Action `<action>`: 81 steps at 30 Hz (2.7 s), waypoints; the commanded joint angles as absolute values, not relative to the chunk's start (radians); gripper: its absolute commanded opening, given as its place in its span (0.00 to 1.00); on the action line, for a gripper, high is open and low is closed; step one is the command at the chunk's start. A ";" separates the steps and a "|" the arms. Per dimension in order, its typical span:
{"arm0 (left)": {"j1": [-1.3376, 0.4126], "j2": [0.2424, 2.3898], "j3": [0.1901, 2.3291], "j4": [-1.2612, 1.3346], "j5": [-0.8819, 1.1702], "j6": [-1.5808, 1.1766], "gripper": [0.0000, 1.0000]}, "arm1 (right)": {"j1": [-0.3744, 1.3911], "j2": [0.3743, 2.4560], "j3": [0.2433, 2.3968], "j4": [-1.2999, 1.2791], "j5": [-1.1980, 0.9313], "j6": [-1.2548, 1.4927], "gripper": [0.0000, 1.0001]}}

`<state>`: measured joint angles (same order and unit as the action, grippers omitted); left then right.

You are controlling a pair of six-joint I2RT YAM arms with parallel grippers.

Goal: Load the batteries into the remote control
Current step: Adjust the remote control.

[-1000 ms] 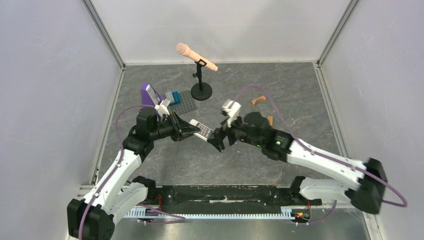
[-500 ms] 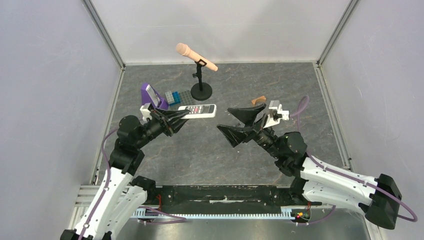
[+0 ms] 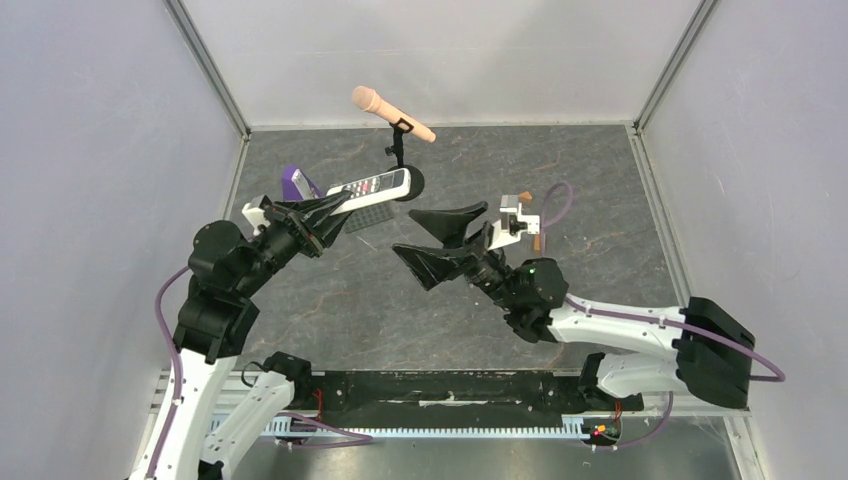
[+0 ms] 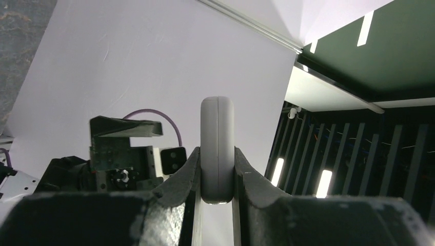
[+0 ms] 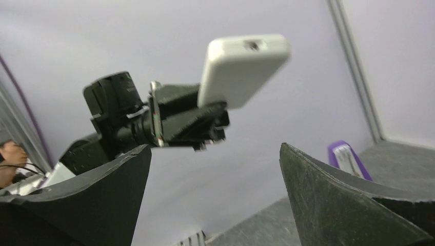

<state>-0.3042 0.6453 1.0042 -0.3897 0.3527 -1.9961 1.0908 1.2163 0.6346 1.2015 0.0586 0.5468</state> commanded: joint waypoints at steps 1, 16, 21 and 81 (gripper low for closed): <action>-0.307 0.637 1.057 -0.460 0.329 -2.021 0.02 | 1.129 1.294 0.791 1.345 0.077 0.519 0.98; -0.307 0.590 1.062 -0.457 0.350 -2.054 0.02 | 1.131 1.453 0.895 1.403 0.173 0.725 0.98; -0.307 0.576 1.056 -0.458 0.366 -2.057 0.02 | 1.130 1.469 0.917 1.399 0.184 0.707 0.98; -0.308 0.575 0.889 -0.519 0.631 -0.249 0.74 | 0.920 1.372 1.297 -0.217 -0.140 0.752 0.55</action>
<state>-0.3054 0.5320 0.9066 -0.5674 0.5552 -0.3237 0.9188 1.3415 1.2381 -0.2684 -0.0647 0.7013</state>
